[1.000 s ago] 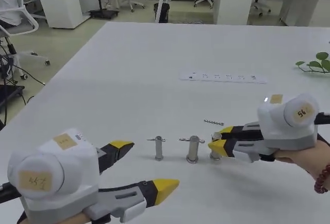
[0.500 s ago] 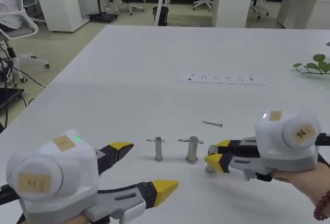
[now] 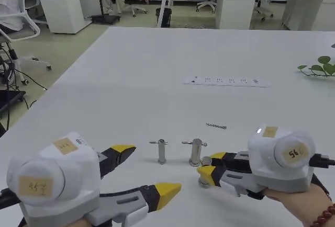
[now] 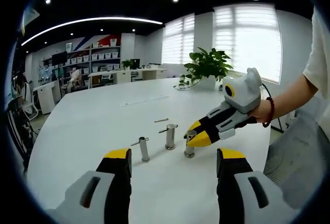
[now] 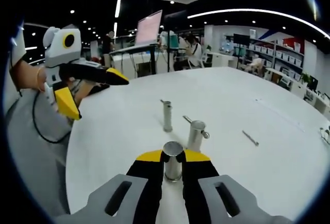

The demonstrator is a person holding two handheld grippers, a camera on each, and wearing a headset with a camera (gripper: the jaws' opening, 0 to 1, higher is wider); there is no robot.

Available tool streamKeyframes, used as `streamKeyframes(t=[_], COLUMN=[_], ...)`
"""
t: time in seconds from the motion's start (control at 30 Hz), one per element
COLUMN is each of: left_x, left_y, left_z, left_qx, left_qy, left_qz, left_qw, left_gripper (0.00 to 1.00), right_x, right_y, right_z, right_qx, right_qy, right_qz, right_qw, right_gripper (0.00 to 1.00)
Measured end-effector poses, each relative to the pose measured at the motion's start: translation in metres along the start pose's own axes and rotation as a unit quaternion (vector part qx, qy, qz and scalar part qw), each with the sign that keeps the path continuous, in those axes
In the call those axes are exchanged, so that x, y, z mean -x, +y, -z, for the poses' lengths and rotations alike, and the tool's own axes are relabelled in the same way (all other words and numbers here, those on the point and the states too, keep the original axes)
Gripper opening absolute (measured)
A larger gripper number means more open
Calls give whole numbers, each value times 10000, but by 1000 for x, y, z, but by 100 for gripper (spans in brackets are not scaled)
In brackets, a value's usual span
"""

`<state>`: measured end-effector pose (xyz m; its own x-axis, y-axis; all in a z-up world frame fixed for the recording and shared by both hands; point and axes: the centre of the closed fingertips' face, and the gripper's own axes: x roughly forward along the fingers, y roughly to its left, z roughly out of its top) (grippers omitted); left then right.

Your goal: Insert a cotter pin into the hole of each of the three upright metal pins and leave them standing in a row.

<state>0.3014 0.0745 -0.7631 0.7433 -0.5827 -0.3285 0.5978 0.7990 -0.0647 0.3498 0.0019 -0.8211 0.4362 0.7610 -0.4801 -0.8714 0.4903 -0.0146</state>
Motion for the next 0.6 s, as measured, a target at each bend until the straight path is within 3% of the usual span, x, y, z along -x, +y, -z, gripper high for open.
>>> streamKeyframes(t=[0.6], left_x=[-1], left_y=[-3], left_z=[2], left_qx=[-4], left_qy=[32], left_qz=[40], left_qw=[10000], left_gripper=[66], right_x=[0], right_y=[10], right_z=[3], right_qx=[-37], right_qy=[-142], right_qz=[32], right_qw=[9999], right_gripper=[14])
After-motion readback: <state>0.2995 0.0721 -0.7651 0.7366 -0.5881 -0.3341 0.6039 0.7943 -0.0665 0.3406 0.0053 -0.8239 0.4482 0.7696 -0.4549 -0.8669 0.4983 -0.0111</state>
